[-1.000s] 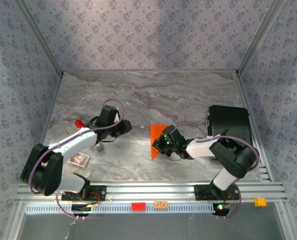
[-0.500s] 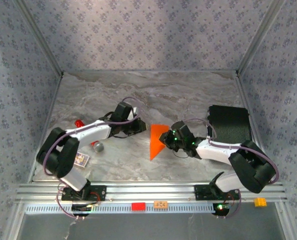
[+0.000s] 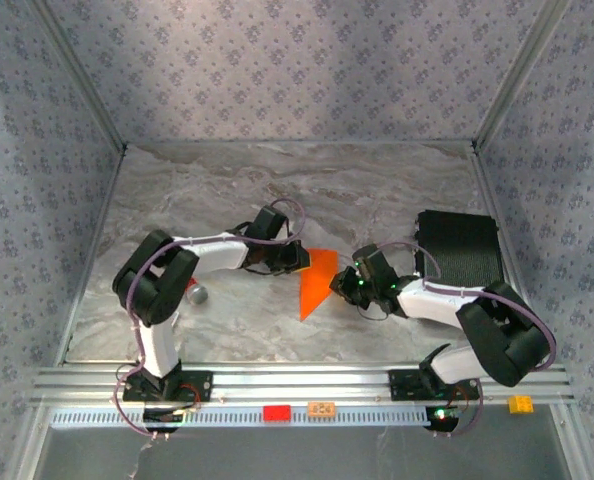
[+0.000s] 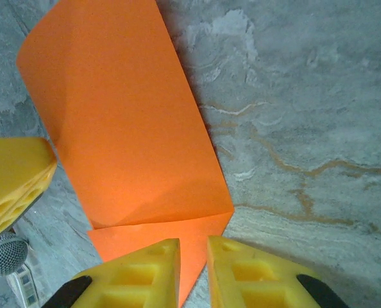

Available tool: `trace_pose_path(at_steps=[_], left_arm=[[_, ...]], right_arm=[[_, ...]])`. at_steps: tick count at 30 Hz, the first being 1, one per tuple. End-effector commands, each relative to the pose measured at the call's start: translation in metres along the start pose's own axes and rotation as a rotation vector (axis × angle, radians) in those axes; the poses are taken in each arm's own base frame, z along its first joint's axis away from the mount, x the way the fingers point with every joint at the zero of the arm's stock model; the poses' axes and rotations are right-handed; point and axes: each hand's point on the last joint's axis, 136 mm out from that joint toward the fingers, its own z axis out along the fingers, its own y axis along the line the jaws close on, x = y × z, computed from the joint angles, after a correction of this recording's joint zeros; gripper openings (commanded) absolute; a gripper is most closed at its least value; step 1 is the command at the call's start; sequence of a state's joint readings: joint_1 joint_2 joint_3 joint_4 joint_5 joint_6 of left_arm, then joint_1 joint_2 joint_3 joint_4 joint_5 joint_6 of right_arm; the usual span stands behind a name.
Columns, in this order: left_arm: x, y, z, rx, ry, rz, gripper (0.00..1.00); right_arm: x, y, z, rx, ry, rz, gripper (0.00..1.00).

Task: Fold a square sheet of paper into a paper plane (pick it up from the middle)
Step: Turn over the paper at the center of the table, then fold the wing for the fifth time at the center of the table.

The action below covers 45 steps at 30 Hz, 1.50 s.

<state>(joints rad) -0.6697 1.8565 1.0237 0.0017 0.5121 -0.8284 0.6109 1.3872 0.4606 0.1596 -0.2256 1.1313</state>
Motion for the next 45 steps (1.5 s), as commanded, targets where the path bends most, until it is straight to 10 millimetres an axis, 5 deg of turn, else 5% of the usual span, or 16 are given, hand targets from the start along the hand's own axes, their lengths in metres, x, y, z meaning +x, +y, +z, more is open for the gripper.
trace_pose_path(at_steps=[1, 17, 45], left_arm=[[-0.001, -0.002, 0.008, 0.009, 0.018, 0.002, 0.1], [0.017, 0.047, 0.019, -0.047, 0.053, -0.067, 0.08], [0.015, 0.045, 0.017, -0.034, 0.046, -0.064, 0.07]], right_arm=[[0.002, -0.004, -0.003, 0.002, 0.021, -0.024, 0.22], [-0.008, -0.002, -0.007, -0.04, 0.039, -0.013, 0.36], [-0.028, 0.028, 0.012, -0.244, 0.08, -0.023, 0.34]])
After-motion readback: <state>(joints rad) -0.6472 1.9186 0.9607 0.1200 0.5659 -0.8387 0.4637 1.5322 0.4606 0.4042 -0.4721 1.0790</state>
